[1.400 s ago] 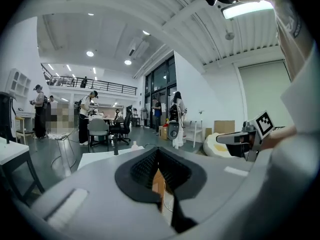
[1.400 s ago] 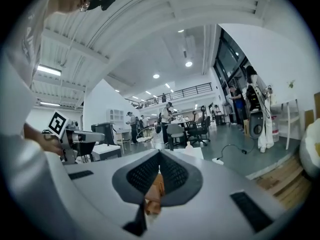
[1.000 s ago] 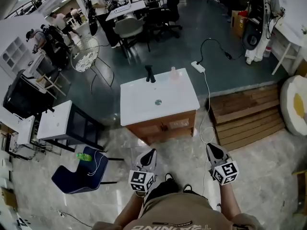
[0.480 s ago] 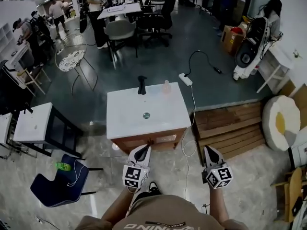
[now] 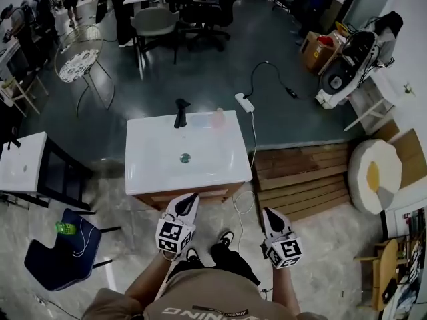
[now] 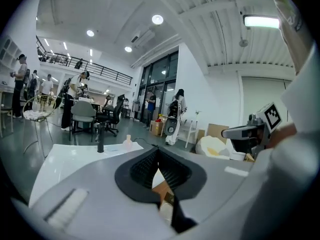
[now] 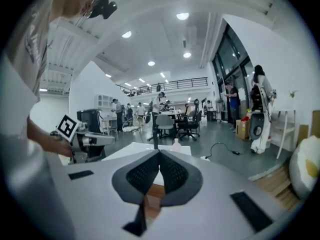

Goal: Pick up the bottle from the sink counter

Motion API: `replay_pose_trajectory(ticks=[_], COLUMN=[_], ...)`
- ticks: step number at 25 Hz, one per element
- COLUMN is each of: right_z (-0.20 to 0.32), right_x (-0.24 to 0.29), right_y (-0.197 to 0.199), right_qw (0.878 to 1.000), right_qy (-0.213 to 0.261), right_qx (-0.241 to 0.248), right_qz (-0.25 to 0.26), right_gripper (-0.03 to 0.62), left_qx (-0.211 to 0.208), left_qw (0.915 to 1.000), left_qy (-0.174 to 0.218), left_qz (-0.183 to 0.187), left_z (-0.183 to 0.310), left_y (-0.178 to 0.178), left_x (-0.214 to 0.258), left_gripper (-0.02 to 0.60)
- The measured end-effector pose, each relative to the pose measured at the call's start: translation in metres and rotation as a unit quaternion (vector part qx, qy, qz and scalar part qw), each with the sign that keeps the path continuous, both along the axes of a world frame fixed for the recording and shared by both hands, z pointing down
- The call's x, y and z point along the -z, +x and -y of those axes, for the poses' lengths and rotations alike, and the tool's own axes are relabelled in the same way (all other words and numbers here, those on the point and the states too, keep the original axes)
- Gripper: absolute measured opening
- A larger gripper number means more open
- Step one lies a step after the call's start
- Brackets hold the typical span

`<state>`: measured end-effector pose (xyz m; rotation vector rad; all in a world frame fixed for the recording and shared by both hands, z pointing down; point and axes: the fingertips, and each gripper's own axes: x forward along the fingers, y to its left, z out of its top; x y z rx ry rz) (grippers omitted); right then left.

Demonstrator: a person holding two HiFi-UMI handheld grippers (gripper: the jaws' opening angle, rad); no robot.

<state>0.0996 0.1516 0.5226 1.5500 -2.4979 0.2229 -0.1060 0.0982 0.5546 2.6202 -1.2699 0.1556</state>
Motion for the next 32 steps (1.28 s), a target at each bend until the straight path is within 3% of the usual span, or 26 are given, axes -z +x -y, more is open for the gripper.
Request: replay_pose_trajectory(ticks=[3,8,12,18,24,32], right_z=[0.029,0.093,0.146,0.2,0.221,0.286], right_x=[-0.012,-0.013,-0.005,-0.025,-0.038,-0.015], right_y=[-0.002,0.008,0.031,0.049,0.048,0.023], right_qw=[1.0,0.998,0.996,0.991,0.984,0.986], right_qy=[-0.001,0.01,0.027,0.007,-0.035,-0.015], right_qx=[0.024,0.059,0.087,0.129,0.165,0.162], right_qz=[-0.009,0.022,0.017,0.033,0.059,0.042], right_gripper=[0.011,0.011,0.011,0.011,0.011,0.011], left_qx=[-0.009,0.011,0.018,0.044,0.07,0.035], left_qw=[0.9998,0.9996,0.9994,0.9982,0.9962,0.9979], left_qy=[-0.008,-0.001,0.001,0.004,-0.02,-0.015], left_qz=[-0.015,0.026,0.031,0.041,0.047,0.053], left_z=[0.024,0.075,0.122,0.173,0.193,0.252], left_y=[0.014,0.033,0.057,0.086,0.102,0.098], left_x=[-0.004,0.004,0.013,0.015,0.01,-0.004], left_gripper=[0.009,0.009,0.009,0.009,0.009,0.009])
